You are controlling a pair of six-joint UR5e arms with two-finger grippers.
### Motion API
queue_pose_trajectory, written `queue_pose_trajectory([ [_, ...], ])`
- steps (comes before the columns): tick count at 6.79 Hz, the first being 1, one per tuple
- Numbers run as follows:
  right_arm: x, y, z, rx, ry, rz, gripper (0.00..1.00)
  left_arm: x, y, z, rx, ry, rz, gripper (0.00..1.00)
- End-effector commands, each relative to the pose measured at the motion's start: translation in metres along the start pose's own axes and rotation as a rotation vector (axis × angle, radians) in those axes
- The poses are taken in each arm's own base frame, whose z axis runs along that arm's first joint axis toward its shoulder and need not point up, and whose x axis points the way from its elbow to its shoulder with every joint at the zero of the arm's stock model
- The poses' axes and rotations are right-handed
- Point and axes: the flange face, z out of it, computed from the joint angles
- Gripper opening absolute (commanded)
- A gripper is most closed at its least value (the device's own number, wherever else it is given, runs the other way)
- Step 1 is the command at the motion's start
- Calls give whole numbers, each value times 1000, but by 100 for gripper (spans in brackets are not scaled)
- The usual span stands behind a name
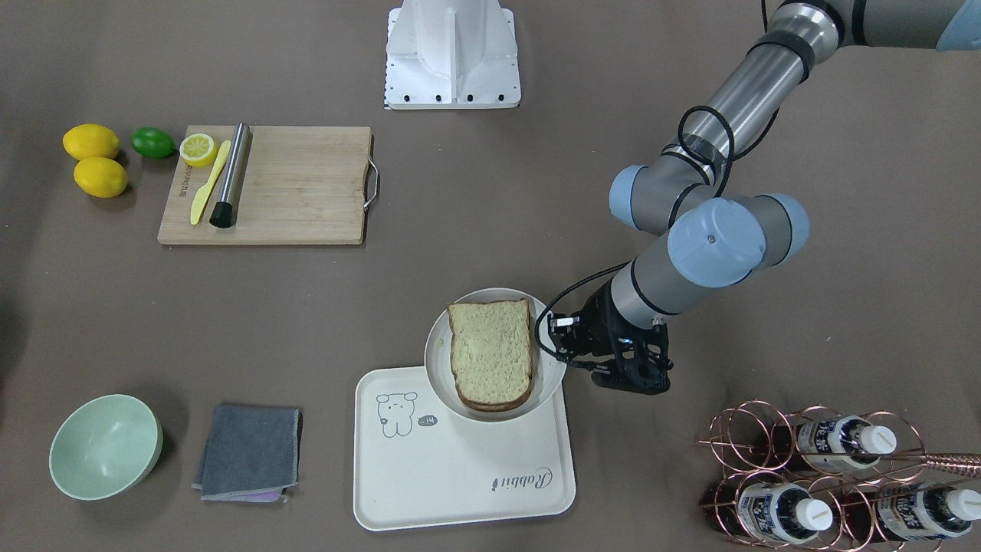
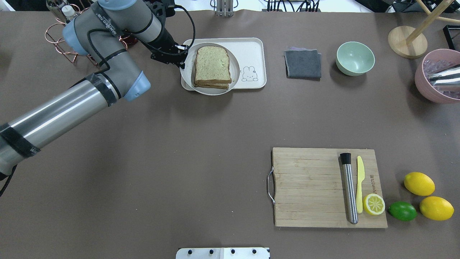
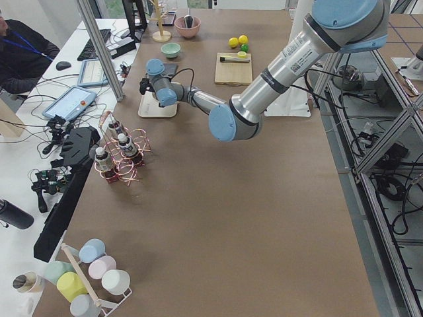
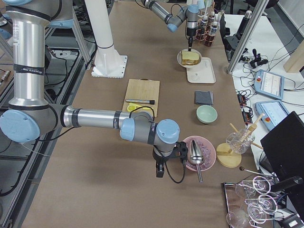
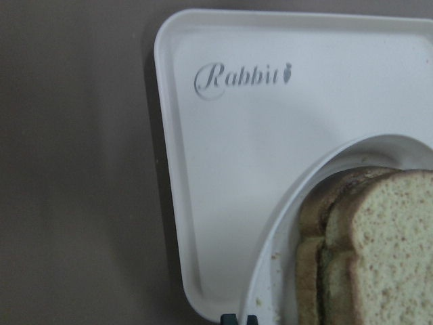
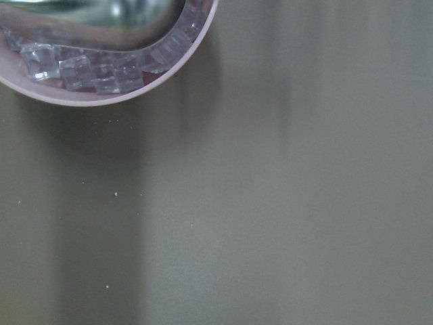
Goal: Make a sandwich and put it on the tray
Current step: 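Slide the plate with the left gripper onto the white tray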
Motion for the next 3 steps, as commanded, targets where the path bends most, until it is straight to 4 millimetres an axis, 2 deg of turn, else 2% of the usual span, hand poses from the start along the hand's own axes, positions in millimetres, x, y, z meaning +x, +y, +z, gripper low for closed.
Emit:
queue_pose_trajectory([
  [1, -1, -2, -2, 3, 1, -3, 100, 17, -44, 8, 16, -45, -15, 0],
  [2, -1, -4, -2, 4, 1, -2, 100, 23, -52, 20, 31, -56, -9, 0],
  [3, -2, -5, -3, 5, 1, -5, 100, 30, -47, 30, 42, -72, -1, 0],
])
